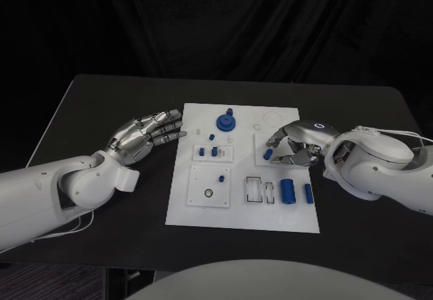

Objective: Assemble the parts on the task board

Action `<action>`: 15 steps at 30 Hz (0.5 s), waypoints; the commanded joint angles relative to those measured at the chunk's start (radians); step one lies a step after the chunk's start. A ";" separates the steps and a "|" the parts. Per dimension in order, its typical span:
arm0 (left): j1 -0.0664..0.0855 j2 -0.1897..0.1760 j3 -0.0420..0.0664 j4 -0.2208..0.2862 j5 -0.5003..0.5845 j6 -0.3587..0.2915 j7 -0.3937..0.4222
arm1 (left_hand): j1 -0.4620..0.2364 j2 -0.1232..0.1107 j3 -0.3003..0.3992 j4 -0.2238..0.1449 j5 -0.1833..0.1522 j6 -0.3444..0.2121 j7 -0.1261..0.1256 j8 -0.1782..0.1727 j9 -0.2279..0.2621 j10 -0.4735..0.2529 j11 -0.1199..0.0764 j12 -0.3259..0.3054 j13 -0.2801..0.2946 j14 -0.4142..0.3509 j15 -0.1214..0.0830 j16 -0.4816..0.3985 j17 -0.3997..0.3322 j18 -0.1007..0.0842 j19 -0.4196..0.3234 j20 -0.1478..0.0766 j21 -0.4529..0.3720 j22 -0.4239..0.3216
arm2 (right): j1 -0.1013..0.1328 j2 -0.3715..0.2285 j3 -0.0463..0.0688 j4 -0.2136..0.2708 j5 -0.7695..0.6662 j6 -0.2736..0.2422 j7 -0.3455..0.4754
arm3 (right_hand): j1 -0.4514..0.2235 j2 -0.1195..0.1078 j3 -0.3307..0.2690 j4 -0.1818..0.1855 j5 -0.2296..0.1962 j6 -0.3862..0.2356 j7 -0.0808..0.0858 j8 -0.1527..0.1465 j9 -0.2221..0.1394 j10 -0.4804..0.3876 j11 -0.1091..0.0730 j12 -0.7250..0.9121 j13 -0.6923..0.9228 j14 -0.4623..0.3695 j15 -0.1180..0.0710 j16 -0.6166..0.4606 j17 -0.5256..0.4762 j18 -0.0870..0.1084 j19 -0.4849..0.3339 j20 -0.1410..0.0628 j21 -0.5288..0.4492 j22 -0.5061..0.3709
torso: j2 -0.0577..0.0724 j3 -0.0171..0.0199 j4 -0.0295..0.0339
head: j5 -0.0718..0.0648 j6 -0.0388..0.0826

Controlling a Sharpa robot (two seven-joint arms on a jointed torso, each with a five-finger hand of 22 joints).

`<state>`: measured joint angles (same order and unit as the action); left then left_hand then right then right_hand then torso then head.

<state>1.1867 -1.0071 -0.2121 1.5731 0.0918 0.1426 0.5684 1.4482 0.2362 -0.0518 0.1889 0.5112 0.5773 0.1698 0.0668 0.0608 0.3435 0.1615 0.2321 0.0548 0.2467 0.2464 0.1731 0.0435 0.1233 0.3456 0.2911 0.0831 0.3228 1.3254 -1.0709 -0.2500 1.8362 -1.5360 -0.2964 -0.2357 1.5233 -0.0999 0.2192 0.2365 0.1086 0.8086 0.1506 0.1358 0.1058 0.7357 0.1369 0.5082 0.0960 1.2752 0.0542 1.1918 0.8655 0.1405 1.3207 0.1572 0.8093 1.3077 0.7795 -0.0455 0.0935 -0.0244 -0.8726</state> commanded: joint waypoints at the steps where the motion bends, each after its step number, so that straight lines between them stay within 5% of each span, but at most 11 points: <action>1: -0.002 0.002 0.001 0.001 0.004 0.011 0.016 | -0.008 -0.002 0.008 0.001 0.006 0.004 0.013 0.003 0.001 0.007 0.003 0.005 0.001 0.001 0.004 0.006 0.001 -0.016 0.005 0.000 -0.001 -0.001 | -0.006 0.010 0.000 -0.004 -0.011 -0.025 0.007 | 0.004 0.007 0.003 -0.005 0.010 0.024 0.005 0.012 0.007 0.025 -0.004 -0.001 -0.004 0.008 -0.004 0.004 0.002 -0.009 0.008 -0.006 0.008 0.089 | 0.000 -0.0010 0.0000 | 0.000 0.000; 15: -0.006 0.005 0.001 -0.005 0.004 0.018 0.012 | -0.008 -0.001 0.010 0.001 0.006 0.003 0.014 0.003 0.001 0.007 0.004 0.006 0.001 0.000 0.005 0.006 0.001 -0.016 0.004 0.000 -0.001 -0.002 | -0.016 0.028 0.001 -0.006 -0.011 -0.090 0.033 | 0.031 0.015 0.053 -0.003 0.025 0.121 0.011 0.048 0.038 0.183 -0.032 -0.041 -0.022 0.038 -0.029 0.022 0.031 -0.016 0.033 -0.029 0.057 0.100 | -0.001 -0.0011 0.0020 | 0.003 0.000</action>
<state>1.1827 -1.0041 -0.2121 1.5676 0.0918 0.1452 0.5673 1.4482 0.2362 -0.0461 0.1888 0.5112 0.5772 0.1698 0.0668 0.0606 0.3467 0.1646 0.2321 0.0547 0.2467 0.2465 0.1731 0.0434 0.1233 0.3456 0.2911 0.0831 0.3219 1.3119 -1.0430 -0.2497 1.8294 -1.5392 -0.3368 -0.2172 1.5444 -0.0860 0.2672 0.2334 0.1273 0.9224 0.1610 0.1810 0.1422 0.9118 0.1067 0.4729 0.0755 1.3058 0.0235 1.2088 0.8953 0.1404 1.3476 0.1304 0.8625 1.3076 0.7789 -0.0468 0.0950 -0.0215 -0.8726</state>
